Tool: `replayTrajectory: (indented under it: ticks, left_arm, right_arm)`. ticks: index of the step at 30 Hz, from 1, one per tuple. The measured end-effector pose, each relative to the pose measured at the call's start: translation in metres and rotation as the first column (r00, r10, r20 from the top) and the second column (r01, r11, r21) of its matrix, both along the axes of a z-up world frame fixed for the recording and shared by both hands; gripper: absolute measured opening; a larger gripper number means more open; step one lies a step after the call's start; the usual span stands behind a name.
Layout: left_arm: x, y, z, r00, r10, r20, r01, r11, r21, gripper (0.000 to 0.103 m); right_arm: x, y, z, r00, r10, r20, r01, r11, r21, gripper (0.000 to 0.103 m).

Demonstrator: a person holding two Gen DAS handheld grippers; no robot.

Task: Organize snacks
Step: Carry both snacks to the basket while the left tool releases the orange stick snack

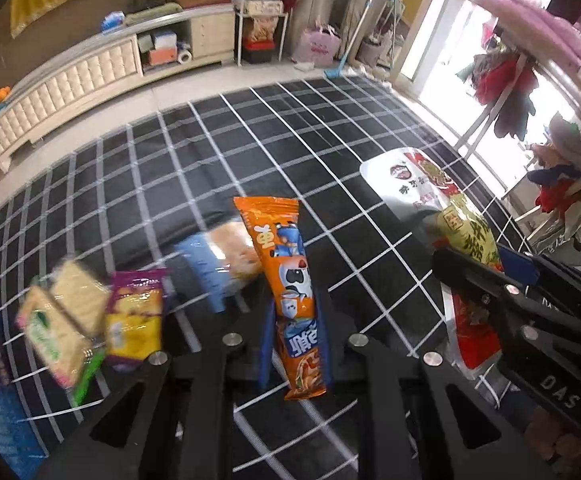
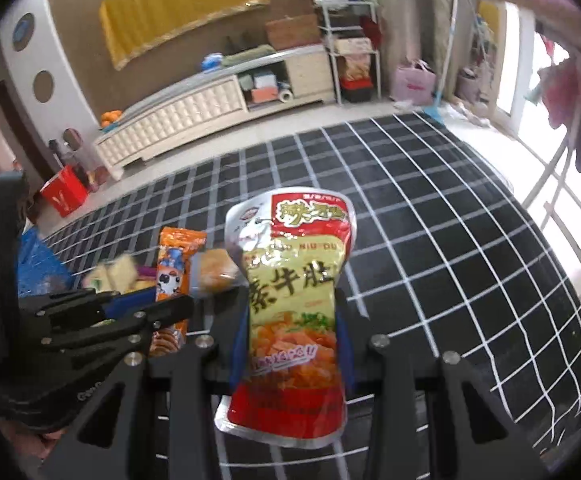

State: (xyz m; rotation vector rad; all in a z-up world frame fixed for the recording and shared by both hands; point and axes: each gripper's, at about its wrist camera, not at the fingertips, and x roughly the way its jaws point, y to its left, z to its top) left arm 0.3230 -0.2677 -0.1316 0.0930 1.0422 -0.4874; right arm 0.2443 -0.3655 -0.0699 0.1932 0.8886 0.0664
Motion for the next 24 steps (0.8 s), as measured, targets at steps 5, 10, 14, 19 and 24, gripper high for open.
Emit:
replayTrajectory:
  ticks: [5,10,14,19,24]
  left_arm:
    - [-0.019,0.041,0.035,0.998,0.042,0.054,-0.039,0.998,-0.043,0.016]
    - [-0.043,0.092,0.067,0.989,0.096,0.108,-0.089,0.994,-0.068,0.016]
    - [-0.063,0.135,0.089,0.979,0.141,0.147,-0.13,0.988,-0.08,0.016]
    - [-0.084,0.186,0.111,0.964,0.197,0.18,-0.183,0.979,-0.091,0.016]
    - [-0.093,0.236,0.118,0.947,0.253,0.197,-0.246,0.967,-0.059,0.016]
  right_arm:
    - [-0.007,0.032,0.029,0.998,0.048,0.039,-0.048,0.999,-0.011,0.042]
    - [-0.016,0.072,0.06,0.991,0.108,0.075,-0.107,0.994,-0.02,0.042]
    - [-0.022,0.107,0.077,0.981,0.158,0.108,-0.156,0.987,-0.027,0.042]
    - [-0.022,0.152,0.083,0.969,0.216,0.123,-0.217,0.976,-0.006,0.042]
    - [-0.02,0.194,0.084,0.953,0.274,0.126,-0.278,0.96,0.015,0.042]
